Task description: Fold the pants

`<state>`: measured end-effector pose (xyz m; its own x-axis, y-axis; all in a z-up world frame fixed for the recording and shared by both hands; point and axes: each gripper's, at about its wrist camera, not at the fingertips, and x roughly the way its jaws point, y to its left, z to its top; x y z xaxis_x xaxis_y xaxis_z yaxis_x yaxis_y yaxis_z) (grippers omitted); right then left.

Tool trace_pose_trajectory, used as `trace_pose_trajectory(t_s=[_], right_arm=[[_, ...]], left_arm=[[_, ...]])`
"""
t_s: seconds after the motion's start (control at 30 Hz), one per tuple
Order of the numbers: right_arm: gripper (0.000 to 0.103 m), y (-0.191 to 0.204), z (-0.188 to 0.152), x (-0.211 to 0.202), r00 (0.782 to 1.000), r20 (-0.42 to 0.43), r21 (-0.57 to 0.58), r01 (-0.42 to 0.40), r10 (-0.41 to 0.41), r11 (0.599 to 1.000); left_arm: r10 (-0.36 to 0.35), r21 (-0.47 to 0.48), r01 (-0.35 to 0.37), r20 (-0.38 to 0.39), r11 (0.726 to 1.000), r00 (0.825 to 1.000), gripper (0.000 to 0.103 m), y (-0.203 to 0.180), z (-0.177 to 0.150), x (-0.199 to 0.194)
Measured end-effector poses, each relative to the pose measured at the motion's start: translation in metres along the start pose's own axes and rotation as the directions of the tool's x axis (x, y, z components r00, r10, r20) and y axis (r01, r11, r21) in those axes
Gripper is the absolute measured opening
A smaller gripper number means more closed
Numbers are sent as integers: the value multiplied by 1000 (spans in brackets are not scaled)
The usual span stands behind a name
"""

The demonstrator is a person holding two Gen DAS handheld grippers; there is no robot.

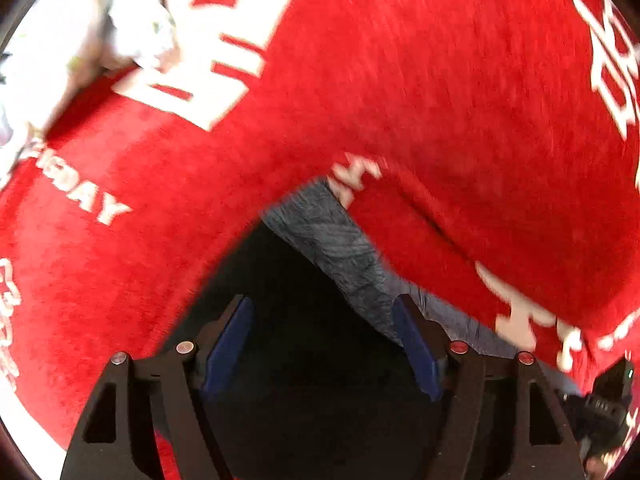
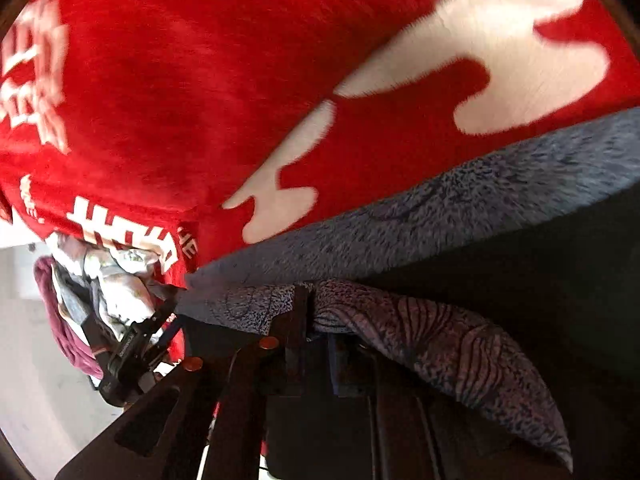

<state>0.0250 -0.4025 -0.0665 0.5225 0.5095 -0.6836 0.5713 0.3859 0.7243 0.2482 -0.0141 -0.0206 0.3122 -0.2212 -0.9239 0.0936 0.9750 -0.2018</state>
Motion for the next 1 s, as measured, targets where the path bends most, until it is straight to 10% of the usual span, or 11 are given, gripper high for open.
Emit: trace_pose_trajectory(t_s=[0.13, 0.37, 0.47, 0.7, 1.0], right_arm=[[61, 1, -3, -12, 997, -22, -8, -80, 80, 997], [64, 9, -43, -89, 995, 7, -134, -102, 104, 986], [64, -24, -74, -128, 995, 37, -87, -89, 92, 992], [64, -131, -183, -204, 990, 143, 140, -9, -12, 990], [64, -229, -319, -192, 976, 218, 407, -64, -28, 911]], left_arm=[[39, 38, -39, 9, 999, 999, 74, -5, -2, -33], [-35, 348, 91, -162, 933, 986, 74, -92, -96, -53], [-129, 415, 243, -285, 877, 950, 74, -140, -149, -54], [-245, 480, 542, -550, 689, 798, 74, -247, -262, -46], [-200, 541, 597, -619, 593, 760, 74, -293, -336, -39]])
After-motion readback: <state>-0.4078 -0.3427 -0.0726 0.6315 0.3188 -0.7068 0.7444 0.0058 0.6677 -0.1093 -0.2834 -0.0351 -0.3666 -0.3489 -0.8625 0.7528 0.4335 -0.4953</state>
